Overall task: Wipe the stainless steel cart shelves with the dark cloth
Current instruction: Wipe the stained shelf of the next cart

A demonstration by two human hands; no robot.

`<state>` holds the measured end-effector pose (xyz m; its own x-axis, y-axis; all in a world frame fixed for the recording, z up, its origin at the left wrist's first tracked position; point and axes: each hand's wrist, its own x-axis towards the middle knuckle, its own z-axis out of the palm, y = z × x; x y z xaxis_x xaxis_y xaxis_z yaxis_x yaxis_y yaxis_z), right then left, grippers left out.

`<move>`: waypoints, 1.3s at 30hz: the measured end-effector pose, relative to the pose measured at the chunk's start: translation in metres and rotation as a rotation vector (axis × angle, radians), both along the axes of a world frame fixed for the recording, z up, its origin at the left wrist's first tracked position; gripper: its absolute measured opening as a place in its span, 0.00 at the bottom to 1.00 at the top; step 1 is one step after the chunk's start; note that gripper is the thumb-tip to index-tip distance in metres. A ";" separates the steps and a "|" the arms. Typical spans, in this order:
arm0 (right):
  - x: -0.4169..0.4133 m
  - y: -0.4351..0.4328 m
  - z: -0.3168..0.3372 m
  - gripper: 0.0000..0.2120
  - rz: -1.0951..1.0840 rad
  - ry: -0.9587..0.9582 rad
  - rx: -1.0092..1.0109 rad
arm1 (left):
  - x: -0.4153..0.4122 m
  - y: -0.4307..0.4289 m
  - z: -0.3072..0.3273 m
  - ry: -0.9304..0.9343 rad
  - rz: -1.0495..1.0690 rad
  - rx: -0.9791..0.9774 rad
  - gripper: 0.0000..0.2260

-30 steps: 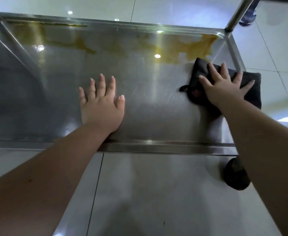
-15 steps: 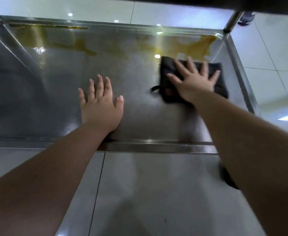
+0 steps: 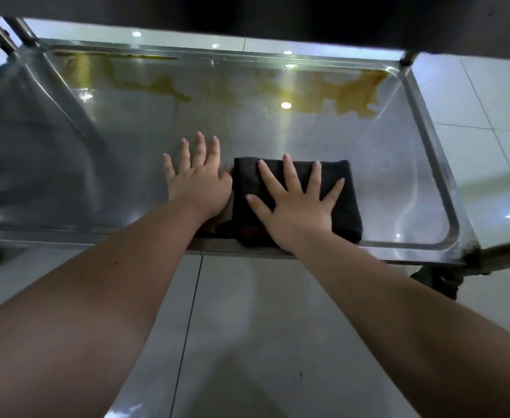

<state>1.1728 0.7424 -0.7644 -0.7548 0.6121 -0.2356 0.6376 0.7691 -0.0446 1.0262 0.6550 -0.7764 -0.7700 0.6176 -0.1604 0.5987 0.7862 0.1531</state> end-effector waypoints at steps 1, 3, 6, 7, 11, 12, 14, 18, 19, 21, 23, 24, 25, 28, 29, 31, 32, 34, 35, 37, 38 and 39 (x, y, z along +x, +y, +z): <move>0.005 0.010 0.002 0.31 0.017 -0.001 0.002 | -0.002 -0.002 0.001 -0.021 -0.010 0.005 0.27; 0.025 0.041 0.003 0.30 -0.010 -0.013 -0.005 | -0.009 -0.009 0.005 -0.043 -0.065 0.021 0.26; 0.075 0.092 0.004 0.31 -0.236 -0.011 -0.039 | -0.024 -0.030 0.012 -0.033 -0.201 0.067 0.25; 0.089 0.102 0.004 0.31 -0.310 -0.007 -0.045 | -0.031 -0.039 0.015 -0.034 -0.225 0.100 0.25; 0.103 0.110 0.002 0.30 -0.395 -0.035 -0.034 | -0.076 -0.084 0.021 0.018 -0.169 0.137 0.25; 0.100 0.108 0.002 0.29 -0.400 -0.037 -0.030 | -0.089 -0.096 0.020 0.040 -0.150 0.103 0.25; 0.096 0.106 0.003 0.29 -0.408 -0.041 -0.025 | -0.106 -0.114 0.015 0.082 -0.129 0.038 0.25; 0.084 0.085 0.006 0.30 -0.442 -0.050 -0.033 | -0.111 -0.123 0.005 0.100 -0.115 0.038 0.25; 0.075 0.072 0.006 0.30 -0.442 -0.049 -0.034 | -0.111 -0.122 0.003 0.110 -0.123 0.045 0.25; 0.048 0.036 0.006 0.30 -0.391 -0.058 -0.037 | -0.110 -0.124 0.000 0.126 -0.136 0.062 0.24; 0.013 -0.006 0.006 0.30 -0.309 -0.048 -0.040 | -0.110 -0.126 -0.001 0.123 -0.132 0.073 0.24; -0.007 -0.028 0.006 0.30 -0.263 -0.038 -0.041 | -0.110 -0.126 -0.001 0.116 -0.128 0.074 0.25; -0.026 -0.050 0.006 0.30 -0.213 -0.032 -0.040 | -0.110 -0.126 -0.001 0.112 -0.127 0.077 0.25; -0.080 -0.095 0.002 0.30 -0.078 -0.003 0.008 | -0.110 -0.129 -0.004 0.122 -0.133 0.102 0.24; -0.097 -0.095 0.000 0.30 -0.068 0.025 0.028 | -0.110 -0.129 -0.005 0.124 -0.135 0.104 0.24; -0.131 -0.076 -0.002 0.30 -0.107 0.084 0.026 | -0.112 -0.130 -0.008 0.120 -0.132 0.105 0.24; -0.148 -0.060 -0.002 0.30 -0.130 0.098 0.010 | -0.112 -0.130 -0.008 0.123 -0.131 0.106 0.24; -0.175 -0.028 0.000 0.29 -0.143 0.090 -0.019 | -0.112 -0.129 -0.009 0.124 -0.131 0.108 0.24; -0.185 -0.017 0.001 0.29 -0.138 0.083 -0.032 | -0.113 -0.129 -0.008 0.116 -0.130 0.107 0.24; -0.193 -0.008 0.001 0.30 -0.127 0.081 -0.037 | -0.113 -0.128 -0.009 0.111 -0.128 0.106 0.24; -0.190 -0.010 0.001 0.30 -0.119 0.086 -0.029 | -0.113 -0.128 -0.009 0.115 -0.124 0.106 0.24; -0.182 -0.016 0.000 0.30 -0.106 0.088 -0.018 | -0.113 -0.128 -0.008 0.120 -0.118 0.106 0.25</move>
<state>0.9907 0.7260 -0.7641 -0.7044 0.6858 -0.1831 0.7082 0.6962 -0.1172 0.9137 0.5267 -0.7849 -0.7012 0.7130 -0.0010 0.7045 0.6931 0.1527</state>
